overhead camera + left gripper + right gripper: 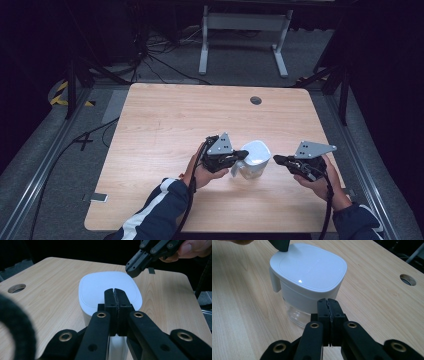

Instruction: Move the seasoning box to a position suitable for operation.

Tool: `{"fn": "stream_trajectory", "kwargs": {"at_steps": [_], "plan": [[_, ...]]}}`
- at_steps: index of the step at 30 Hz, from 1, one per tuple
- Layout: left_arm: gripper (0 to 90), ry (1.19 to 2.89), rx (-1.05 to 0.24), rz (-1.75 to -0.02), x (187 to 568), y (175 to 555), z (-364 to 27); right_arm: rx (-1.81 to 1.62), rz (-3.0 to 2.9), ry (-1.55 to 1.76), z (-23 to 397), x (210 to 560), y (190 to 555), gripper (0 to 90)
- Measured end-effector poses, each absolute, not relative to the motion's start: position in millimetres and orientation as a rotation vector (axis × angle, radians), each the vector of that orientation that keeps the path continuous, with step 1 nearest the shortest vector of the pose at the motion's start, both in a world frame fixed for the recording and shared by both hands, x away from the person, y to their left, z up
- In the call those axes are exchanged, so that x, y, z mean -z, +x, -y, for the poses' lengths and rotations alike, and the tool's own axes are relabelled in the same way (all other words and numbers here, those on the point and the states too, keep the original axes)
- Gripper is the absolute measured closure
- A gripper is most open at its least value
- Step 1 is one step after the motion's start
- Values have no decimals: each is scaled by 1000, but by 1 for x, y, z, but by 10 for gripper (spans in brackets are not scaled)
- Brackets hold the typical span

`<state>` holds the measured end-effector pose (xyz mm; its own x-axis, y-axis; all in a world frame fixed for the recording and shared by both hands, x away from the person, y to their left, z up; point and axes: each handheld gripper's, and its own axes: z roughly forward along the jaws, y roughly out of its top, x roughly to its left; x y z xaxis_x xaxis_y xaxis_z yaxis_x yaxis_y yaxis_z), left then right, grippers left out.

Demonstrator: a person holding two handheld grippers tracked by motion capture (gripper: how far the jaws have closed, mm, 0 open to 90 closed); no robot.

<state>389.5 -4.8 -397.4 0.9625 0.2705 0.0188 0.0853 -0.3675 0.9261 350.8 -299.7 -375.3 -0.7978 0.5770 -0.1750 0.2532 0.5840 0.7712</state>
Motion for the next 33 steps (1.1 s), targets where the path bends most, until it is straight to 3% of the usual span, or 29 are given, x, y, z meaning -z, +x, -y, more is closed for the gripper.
{"fn": "stream_trajectory", "kwargs": {"at_steps": [33], "plan": [[900, 1939, -209, -256, 398, 389, 6, -1077, -2417, 663, 296, 378, 353, 900]]}}
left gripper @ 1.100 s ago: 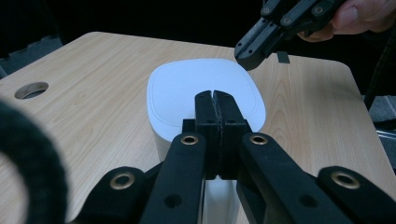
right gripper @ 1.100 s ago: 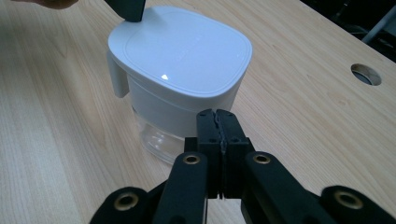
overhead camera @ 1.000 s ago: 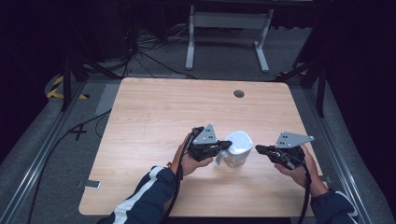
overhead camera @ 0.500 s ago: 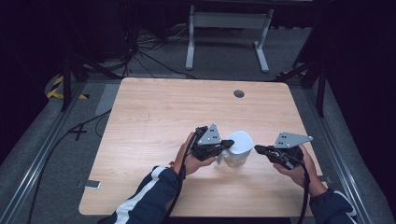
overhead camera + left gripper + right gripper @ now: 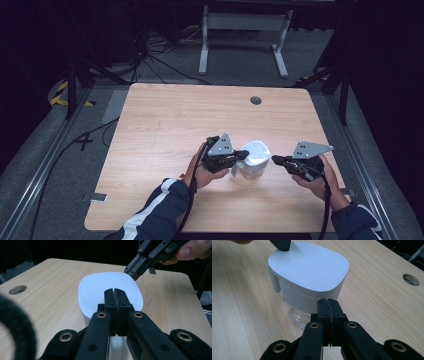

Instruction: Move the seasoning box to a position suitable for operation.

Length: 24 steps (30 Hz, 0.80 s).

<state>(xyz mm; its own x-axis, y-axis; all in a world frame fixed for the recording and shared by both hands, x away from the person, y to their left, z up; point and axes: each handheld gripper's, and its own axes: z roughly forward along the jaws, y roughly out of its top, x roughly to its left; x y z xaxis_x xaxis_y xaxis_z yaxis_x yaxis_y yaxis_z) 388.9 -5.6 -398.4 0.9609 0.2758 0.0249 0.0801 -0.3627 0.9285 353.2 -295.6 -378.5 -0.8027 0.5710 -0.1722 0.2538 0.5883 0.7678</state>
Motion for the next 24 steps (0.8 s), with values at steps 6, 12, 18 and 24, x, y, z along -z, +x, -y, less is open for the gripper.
{"fn": "stream_trajectory", "kwargs": {"at_steps": [6, 12, 18, 24], "plan": [[900, 1958, -222, -230, 397, 386, 5, -1075, -2414, 660, 298, 379, 354, 900], [900, 1952, -223, -232, 398, 386, 4, -1076, -2412, 666, 298, 378, 354, 900], [900, 1960, -218, -248, 400, 386, 3, -1097, -2399, 651, 298, 373, 352, 900], [899, 1996, -237, -227, 406, 384, 9, -1132, -2368, 623, 293, 365, 349, 900]]}}
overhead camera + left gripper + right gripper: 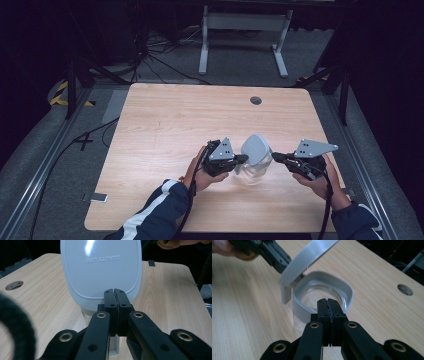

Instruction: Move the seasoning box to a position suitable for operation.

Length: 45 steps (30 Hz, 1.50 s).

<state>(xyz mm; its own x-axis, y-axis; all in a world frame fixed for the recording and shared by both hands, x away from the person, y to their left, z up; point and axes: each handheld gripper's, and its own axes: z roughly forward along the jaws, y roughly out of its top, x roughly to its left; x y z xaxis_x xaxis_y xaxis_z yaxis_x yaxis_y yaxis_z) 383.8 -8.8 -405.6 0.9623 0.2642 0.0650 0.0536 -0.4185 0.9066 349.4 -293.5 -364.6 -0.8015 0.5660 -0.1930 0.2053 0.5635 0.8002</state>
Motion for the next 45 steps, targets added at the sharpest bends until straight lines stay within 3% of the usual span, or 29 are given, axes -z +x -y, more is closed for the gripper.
{"fn": "stream_trajectory", "kwargs": {"at_steps": [15, 25, 45], "plan": [[889, 2009, -259, -248, 403, 382, -1, -1189, -2369, 496, 258, 349, 336, 900], [869, 2158, -341, -333, 420, 373, -55, -1181, -2384, 487, 256, 352, 335, 900], [799, 2225, -461, -540, 447, 372, -142, -1155, -2315, 571, 286, 350, 348, 882]]}}
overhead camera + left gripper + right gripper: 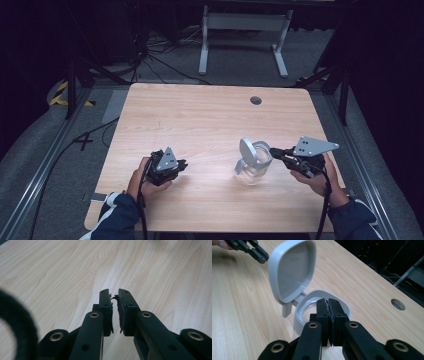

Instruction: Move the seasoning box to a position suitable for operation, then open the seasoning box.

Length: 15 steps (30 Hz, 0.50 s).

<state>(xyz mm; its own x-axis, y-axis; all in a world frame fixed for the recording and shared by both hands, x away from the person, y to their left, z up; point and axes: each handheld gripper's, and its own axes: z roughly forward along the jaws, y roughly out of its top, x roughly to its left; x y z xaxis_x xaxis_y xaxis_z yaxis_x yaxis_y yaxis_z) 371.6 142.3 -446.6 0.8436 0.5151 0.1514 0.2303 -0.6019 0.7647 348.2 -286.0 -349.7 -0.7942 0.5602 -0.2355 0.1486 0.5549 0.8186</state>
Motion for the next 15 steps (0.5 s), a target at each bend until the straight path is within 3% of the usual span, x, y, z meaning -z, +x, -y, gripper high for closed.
{"fn": "stream_trajectory", "kwargs": {"at_steps": [8, 15], "plan": [[760, 2228, -464, -594, 452, 367, -157, -1105, -2302, 604, 313, 348, 347, 847], [658, 2236, -474, -648, 458, 364, -173, -1088, -2290, 657, 336, 355, 345, 784]]}}
